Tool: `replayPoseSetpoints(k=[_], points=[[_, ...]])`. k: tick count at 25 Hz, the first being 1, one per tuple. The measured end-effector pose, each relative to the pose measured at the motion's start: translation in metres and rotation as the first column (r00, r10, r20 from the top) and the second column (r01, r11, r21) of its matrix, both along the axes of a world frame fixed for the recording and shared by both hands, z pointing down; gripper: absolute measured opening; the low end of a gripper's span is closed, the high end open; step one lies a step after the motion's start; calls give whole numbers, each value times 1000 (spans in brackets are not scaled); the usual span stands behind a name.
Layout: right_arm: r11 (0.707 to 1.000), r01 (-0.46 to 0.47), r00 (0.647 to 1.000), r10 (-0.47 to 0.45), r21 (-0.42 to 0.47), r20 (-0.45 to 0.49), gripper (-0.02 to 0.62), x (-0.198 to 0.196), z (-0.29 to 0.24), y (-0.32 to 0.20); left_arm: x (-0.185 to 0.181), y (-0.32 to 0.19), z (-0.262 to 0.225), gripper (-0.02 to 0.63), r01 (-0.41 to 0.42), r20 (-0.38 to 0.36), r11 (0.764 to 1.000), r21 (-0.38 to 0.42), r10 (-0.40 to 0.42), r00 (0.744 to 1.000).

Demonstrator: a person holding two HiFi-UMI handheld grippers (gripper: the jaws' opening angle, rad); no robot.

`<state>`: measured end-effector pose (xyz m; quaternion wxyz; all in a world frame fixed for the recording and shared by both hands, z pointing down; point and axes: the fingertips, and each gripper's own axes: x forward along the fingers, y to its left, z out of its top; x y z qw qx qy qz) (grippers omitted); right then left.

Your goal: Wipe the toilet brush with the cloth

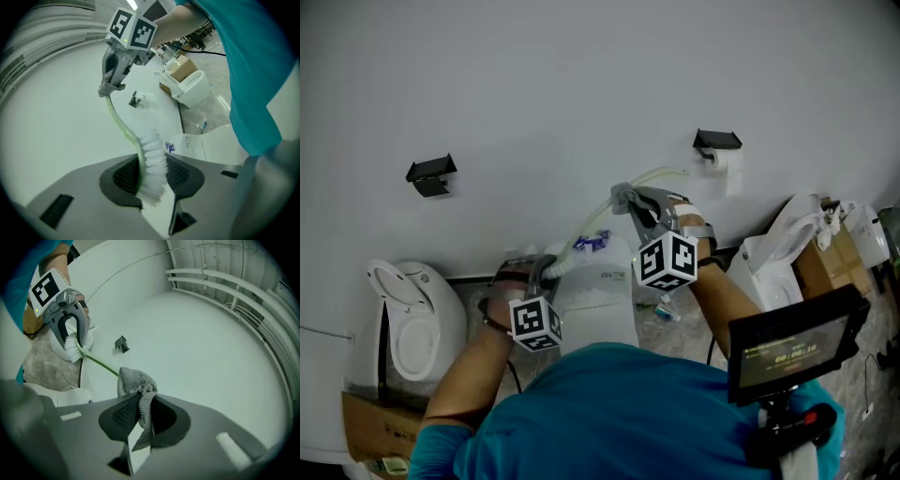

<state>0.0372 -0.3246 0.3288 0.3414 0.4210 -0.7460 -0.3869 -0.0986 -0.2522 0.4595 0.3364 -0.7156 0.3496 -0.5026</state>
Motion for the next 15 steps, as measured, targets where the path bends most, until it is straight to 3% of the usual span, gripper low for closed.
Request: replayPoseSetpoints(k=[15], points=[[993,-111,993,110,26,30,46,46,-14,-14,-1,2,-1,144,-9,-18,1000,13,9,1000]])
